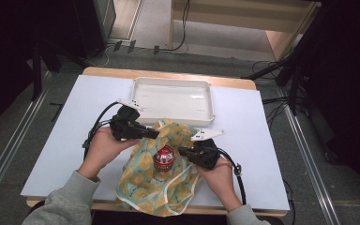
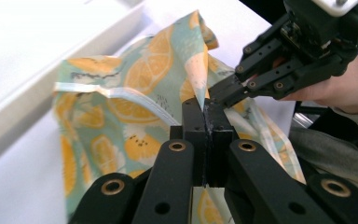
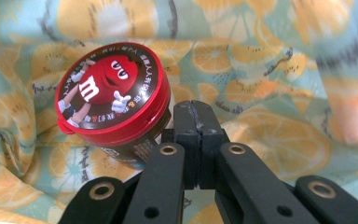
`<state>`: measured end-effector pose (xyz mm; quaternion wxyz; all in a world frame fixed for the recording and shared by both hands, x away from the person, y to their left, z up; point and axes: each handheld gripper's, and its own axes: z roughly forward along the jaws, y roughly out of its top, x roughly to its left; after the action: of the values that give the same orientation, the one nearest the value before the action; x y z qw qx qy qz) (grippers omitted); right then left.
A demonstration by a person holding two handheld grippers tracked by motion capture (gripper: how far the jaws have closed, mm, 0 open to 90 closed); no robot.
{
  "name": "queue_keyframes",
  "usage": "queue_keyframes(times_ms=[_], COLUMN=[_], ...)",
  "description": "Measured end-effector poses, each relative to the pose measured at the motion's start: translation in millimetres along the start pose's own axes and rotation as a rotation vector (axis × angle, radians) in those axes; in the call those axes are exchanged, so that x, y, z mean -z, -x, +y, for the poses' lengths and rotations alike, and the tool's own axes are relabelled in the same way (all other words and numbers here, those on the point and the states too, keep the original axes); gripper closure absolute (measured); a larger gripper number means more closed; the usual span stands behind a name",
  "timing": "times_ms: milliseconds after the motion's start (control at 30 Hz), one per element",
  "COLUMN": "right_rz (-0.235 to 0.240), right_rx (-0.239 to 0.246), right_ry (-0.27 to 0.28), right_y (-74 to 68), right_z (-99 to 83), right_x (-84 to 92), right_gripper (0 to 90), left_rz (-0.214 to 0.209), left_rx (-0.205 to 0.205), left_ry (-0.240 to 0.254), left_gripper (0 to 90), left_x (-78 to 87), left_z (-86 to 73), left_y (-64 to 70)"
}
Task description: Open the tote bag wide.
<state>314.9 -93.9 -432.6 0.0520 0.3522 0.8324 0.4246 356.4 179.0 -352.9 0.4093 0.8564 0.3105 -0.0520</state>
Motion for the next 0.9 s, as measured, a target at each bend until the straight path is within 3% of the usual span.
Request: queue_keyframes(times_ms=[267, 700, 900], right_rz=[-0.02, -0.046, -0.054], right_rx=[0.021, 0.021, 0.013], right_ry=[-0.031, -0.067, -0.075], right_y=[-1.1, 1.8, 3.6], right_z=[-3.5, -9.5, -12.2], right_x=[-2.3, -5.4, -5.4], right_gripper=[90.0, 90.0, 90.0], left_rz=[0.042, 0.066, 0.081], left_rx=[0.032, 0.086, 0.122], left_ry=[0.033, 0.057, 0.092], left_gripper=[90.0, 90.0, 90.0], left_x=[20.5, 27.3, 34.3], left_z=[-11.8, -29.7, -42.0], left_y=[-13.6, -38.9, -51.2])
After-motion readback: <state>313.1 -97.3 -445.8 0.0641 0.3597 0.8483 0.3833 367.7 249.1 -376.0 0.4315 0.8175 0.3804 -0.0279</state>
